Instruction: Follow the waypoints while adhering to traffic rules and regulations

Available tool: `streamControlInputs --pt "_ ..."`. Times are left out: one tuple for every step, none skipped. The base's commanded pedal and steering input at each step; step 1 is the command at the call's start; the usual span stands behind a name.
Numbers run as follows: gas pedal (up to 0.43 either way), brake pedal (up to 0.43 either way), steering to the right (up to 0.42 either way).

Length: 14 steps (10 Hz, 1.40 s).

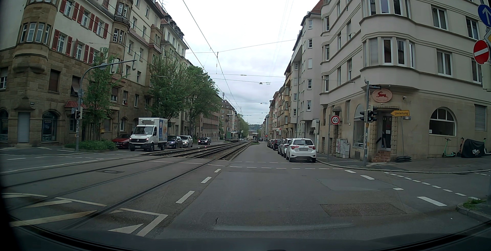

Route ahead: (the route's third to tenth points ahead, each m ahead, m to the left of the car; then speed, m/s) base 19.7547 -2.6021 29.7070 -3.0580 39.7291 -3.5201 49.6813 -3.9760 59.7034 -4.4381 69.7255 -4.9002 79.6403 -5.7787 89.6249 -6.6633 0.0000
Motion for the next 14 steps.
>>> streamControlInputs --pt "0.0 0.287 -0.013" --pt "0.0 0.287 -0.013" --pt "0.0 0.287 -0.013" --pt "0.0 0.287 -0.013" --pt "0.0 0.287 -0.013" --pt "0.0 0.287 -0.013" --pt "0.0 0.287 -0.013" --pt "0.0 0.287 -0.013" --pt "0.0 0.287 -0.013" --pt "0.0 0.287 -0.013" --pt "0.0 0.287 -0.013" --pt "0.0 0.287 -0.013" --pt "0.0 0.287 -0.013" --pt "0.0 0.287 -0.013"
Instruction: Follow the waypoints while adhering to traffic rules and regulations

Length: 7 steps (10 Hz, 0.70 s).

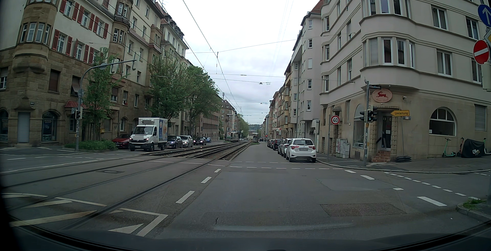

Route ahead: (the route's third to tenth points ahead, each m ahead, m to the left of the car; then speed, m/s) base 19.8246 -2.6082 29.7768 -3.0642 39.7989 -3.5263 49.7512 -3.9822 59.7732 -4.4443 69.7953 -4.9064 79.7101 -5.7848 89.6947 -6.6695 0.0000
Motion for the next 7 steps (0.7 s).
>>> streamControlInputs --pt "0.0 0.287 -0.013" --pt "0.0 0.287 -0.013" --pt "0.0 0.287 -0.013" --pt "0.0 0.287 -0.013" --pt "0.0 0.287 -0.013" --pt "0.0 0.287 -0.013" --pt "0.0 0.28 -0.013"
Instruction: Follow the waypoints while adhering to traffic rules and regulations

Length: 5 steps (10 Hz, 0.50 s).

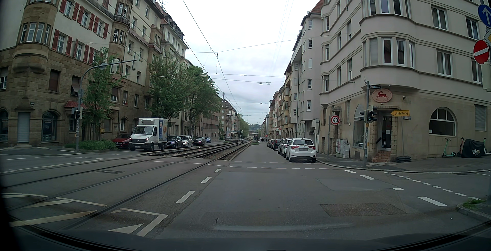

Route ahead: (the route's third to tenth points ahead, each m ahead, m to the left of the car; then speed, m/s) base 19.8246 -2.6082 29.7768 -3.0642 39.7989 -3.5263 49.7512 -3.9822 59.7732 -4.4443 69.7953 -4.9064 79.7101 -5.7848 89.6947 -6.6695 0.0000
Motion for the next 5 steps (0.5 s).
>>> streamControlInputs --pt "0.0 0.287 -0.013" --pt "0.0 0.287 -0.013" --pt "0.0 0.287 -0.013" --pt "0.0 0.287 -0.013" --pt "0.0 0.287 -0.013"
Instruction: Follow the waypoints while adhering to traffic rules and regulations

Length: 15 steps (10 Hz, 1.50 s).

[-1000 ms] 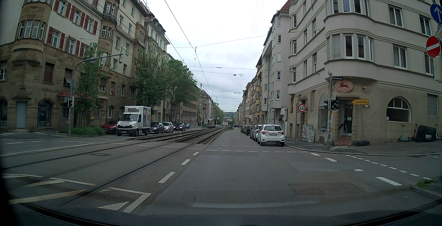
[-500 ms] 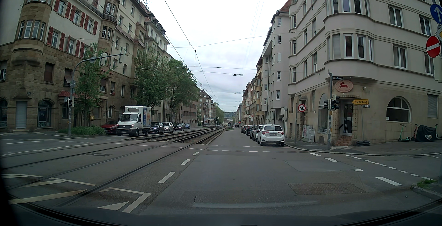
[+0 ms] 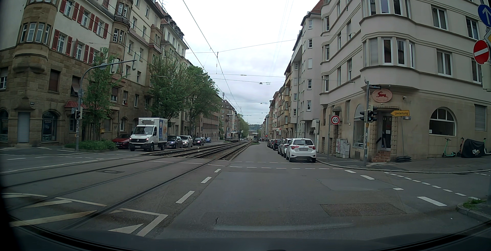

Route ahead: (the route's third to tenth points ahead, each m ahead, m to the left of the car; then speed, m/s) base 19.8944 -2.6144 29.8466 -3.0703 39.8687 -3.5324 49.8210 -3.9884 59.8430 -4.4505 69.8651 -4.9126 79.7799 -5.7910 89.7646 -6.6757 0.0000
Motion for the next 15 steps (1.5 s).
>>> streamControlInputs --pt "0.0 0.287 -0.013" --pt "0.0 0.287 -0.013" --pt "0.0 0.287 -0.013" --pt "0.0 0.287 -0.013" --pt "0.0 0.287 -0.013" --pt "0.0 0.287 -0.013" --pt "0.0 0.287 -0.013" --pt "0.0 0.287 -0.013" --pt "0.0 0.287 -0.013" --pt "0.0 0.287 -0.013" --pt "0.0 0.287 -0.013" --pt "0.0 0.287 -0.013" --pt "0.0 0.28 -0.013" --pt "0.0 0.287 -0.013" --pt "0.0 0.287 -0.013"
